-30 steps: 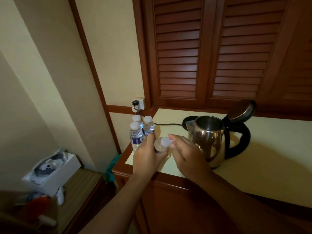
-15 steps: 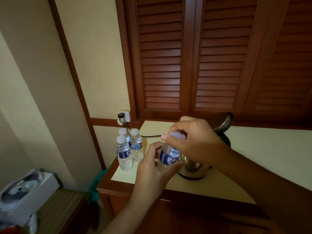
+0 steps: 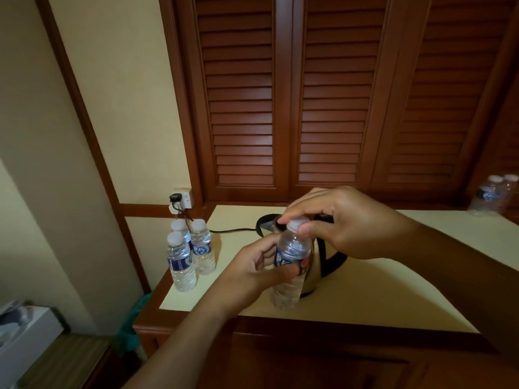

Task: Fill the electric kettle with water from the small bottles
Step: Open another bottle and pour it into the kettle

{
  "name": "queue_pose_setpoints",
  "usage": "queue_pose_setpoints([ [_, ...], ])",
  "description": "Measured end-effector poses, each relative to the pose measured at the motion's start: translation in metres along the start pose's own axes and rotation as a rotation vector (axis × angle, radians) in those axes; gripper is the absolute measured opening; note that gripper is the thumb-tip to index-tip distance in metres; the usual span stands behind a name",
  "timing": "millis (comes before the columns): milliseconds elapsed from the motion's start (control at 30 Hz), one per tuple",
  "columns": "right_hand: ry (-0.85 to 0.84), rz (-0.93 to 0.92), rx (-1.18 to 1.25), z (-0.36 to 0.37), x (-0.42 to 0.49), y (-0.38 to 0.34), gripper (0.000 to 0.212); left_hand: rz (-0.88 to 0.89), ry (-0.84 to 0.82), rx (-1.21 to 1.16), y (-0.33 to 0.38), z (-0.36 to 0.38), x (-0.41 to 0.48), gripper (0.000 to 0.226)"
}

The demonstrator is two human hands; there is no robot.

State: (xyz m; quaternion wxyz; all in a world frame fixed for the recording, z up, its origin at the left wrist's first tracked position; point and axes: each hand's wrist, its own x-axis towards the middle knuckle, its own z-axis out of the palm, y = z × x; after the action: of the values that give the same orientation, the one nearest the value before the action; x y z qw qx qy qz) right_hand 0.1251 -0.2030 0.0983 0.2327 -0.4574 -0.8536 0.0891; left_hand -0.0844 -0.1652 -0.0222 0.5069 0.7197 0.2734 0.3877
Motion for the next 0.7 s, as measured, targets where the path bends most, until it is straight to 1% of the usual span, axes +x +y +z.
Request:
queue_pose_setpoints([
  [100, -0.022, -0.072, -0.011, -0.003, -0.004, 0.005, 0.035, -0.031, -0.064, -0.082, 0.001, -0.001, 0.006, 0.052],
  [167, -0.009, -0.122, -0.039, -0.004, -0.006, 0.008, 0.040, -0.050, -0.087, -0.116, -0.001, -0.001, 0.009, 0.050],
  [233, 0.052, -0.148, -0.046, -0.004, -0.009, 0.010, 0.044, -0.059, -0.086, -0.128, -0.004, -0.001, 0.011, 0.049],
  [300, 0.158, -0.139, -0.007, -0.001, -0.015, 0.015, 0.038, -0.070, -0.056, -0.134, -0.008, -0.001, 0.010, 0.054],
  [400, 0.362, -0.052, 0.066, 0.015, -0.033, 0.030, 0.025, -0.084, 0.030, -0.121, -0.010, -0.002, 0.005, 0.049],
  [467, 0.480, 0.000, 0.060, 0.037, -0.049, 0.048, 0.016, -0.086, 0.108, -0.101, -0.012, -0.002, 0.003, 0.044],
  [500, 0.521, 0.055, 0.057, 0.052, -0.058, 0.059, 0.012, -0.083, 0.148, -0.077, -0.015, -0.003, 0.003, 0.044],
  [600, 0.528, 0.295, 0.179, 0.098, -0.085, 0.097, 0.005, -0.076, 0.237, -0.022, -0.024, -0.006, 0.002, 0.047],
  [633, 0.522, 0.338, 0.184, 0.115, -0.092, 0.111, 0.002, -0.079, 0.251, -0.016, -0.026, -0.006, 0.002, 0.047],
  [700, 0.504, 0.387, 0.112, 0.143, -0.102, 0.135, 0.010, -0.087, 0.269, 0.008, -0.026, -0.006, 0.002, 0.048],
])
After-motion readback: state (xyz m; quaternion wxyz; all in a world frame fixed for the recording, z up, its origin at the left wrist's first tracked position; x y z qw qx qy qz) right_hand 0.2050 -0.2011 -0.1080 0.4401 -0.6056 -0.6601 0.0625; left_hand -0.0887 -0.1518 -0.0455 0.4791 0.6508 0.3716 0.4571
